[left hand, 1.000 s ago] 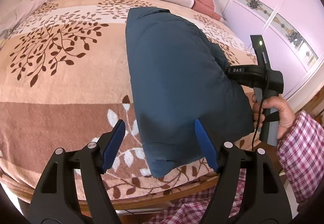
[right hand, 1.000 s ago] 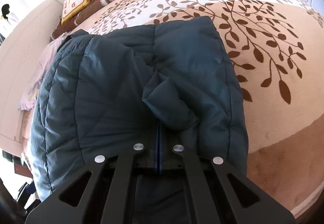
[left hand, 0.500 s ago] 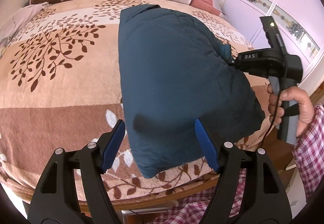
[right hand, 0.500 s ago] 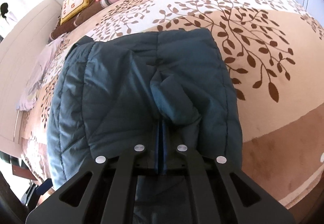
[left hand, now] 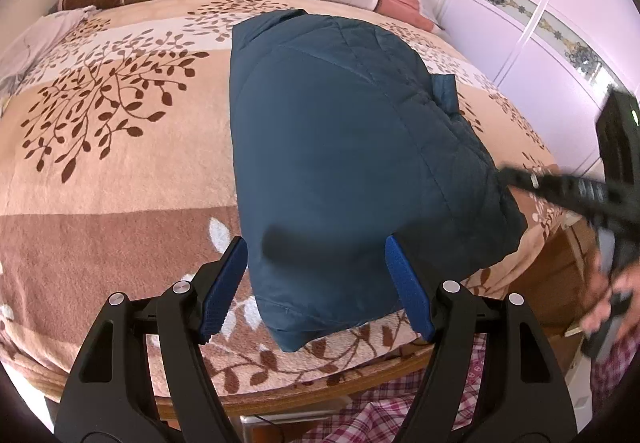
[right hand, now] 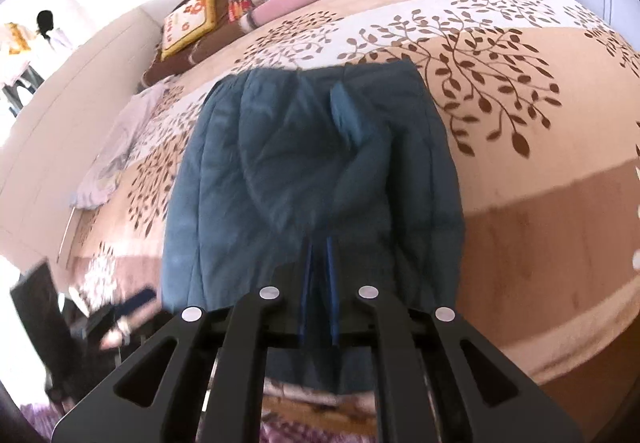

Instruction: Fold large clothes

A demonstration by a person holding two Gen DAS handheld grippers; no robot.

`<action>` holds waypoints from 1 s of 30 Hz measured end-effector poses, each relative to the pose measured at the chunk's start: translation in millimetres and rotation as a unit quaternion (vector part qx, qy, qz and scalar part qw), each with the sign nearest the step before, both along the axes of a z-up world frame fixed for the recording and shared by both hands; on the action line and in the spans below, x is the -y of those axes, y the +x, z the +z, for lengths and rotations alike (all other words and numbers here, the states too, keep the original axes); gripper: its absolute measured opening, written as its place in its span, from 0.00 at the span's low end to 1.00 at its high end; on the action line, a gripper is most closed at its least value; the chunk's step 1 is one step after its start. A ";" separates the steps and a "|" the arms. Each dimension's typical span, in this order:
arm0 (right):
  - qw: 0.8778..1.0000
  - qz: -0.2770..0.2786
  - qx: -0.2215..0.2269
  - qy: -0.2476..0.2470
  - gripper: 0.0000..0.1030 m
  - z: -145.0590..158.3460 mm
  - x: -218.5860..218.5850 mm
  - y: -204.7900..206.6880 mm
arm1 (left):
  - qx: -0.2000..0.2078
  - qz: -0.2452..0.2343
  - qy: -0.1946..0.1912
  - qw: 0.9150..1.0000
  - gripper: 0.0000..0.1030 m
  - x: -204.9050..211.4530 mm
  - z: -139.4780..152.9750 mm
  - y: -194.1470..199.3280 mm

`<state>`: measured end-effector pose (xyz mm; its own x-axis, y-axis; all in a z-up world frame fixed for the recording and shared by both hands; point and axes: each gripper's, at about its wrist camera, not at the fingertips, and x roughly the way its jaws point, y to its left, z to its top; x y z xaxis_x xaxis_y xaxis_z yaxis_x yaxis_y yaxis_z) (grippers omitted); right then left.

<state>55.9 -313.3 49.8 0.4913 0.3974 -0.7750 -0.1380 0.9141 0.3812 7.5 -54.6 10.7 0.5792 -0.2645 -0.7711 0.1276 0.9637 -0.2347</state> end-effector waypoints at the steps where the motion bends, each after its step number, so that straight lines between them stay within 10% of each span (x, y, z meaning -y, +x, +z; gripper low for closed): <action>1: 1.000 0.001 -0.005 0.001 0.08 -3.4 3.3 -9.1 | 0.000 0.000 0.000 1.000 0.69 -0.1 0.1 -0.1; 22: 0.998 -0.008 -0.062 -0.004 0.07 -75.4 12.1 -25.7 | 0.007 -0.004 0.007 1.000 0.69 -4.1 6.5 -7.9; 30: 0.998 -0.005 -0.059 0.021 0.07 -80.4 19.4 -24.0 | -0.046 -0.011 -0.133 0.990 0.77 -34.8 2.6 32.9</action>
